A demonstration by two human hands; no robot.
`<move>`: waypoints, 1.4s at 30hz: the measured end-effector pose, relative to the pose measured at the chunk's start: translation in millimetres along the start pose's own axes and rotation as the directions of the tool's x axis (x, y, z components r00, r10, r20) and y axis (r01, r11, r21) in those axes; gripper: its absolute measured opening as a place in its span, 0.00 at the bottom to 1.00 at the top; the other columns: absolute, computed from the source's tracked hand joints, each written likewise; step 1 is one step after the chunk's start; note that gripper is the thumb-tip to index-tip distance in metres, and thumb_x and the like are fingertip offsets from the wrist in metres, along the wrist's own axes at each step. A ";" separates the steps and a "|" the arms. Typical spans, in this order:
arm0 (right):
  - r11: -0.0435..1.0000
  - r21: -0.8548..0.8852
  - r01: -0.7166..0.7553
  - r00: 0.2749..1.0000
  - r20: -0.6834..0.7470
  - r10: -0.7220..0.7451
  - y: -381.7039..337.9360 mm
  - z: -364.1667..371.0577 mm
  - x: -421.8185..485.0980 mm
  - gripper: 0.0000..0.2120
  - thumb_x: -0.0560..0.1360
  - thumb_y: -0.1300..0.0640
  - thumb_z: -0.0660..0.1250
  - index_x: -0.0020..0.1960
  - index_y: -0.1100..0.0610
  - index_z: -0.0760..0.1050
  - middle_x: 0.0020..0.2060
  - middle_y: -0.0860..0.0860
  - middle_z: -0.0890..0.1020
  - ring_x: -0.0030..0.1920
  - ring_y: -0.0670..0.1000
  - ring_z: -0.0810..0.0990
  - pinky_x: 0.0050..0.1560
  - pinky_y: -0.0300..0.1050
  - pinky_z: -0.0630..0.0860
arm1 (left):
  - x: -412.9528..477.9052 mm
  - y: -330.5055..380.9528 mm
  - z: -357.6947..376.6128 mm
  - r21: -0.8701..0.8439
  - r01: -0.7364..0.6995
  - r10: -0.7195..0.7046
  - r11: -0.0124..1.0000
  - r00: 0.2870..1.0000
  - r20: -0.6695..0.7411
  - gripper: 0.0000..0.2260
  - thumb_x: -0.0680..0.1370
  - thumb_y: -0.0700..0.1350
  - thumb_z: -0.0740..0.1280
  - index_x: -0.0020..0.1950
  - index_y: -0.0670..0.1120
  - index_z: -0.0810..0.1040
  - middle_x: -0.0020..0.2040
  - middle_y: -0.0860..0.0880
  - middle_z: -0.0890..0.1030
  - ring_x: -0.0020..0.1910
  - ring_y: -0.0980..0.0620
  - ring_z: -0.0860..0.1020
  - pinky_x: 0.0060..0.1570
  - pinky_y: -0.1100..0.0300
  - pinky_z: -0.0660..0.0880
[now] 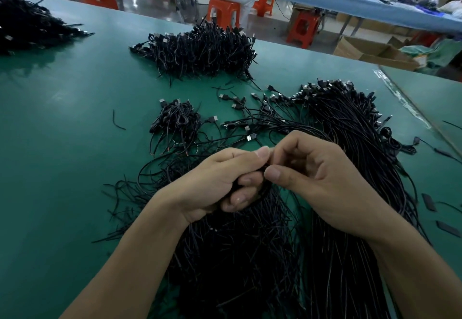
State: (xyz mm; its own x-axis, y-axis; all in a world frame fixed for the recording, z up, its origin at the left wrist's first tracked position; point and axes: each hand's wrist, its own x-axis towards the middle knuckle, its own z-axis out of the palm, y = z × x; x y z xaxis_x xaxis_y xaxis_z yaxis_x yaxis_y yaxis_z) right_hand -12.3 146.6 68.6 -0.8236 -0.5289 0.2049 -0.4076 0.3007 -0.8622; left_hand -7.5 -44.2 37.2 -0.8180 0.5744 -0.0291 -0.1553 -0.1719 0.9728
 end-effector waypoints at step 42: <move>0.747 -0.546 -0.379 0.909 -0.069 0.411 39.6 33.3 -9.1 0.07 0.76 0.44 0.70 0.42 0.44 0.75 0.36 0.41 0.79 0.37 0.41 0.79 0.42 0.43 0.80 | 19.6 -21.4 -17.6 0.404 -0.048 0.327 0.913 0.678 -0.658 0.28 0.84 0.60 0.52 0.29 0.45 0.59 0.27 0.47 0.60 0.28 0.47 0.57 0.37 0.59 0.70</move>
State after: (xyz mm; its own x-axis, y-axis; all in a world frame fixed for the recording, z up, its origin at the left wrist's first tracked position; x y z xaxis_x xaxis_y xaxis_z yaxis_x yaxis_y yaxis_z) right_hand -7.8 136.9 17.2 -0.9433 -0.3025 -0.1365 -0.2075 0.8586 -0.4687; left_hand -29.9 -43.4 11.7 -0.9700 -0.1934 0.1471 0.1214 0.1387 0.9829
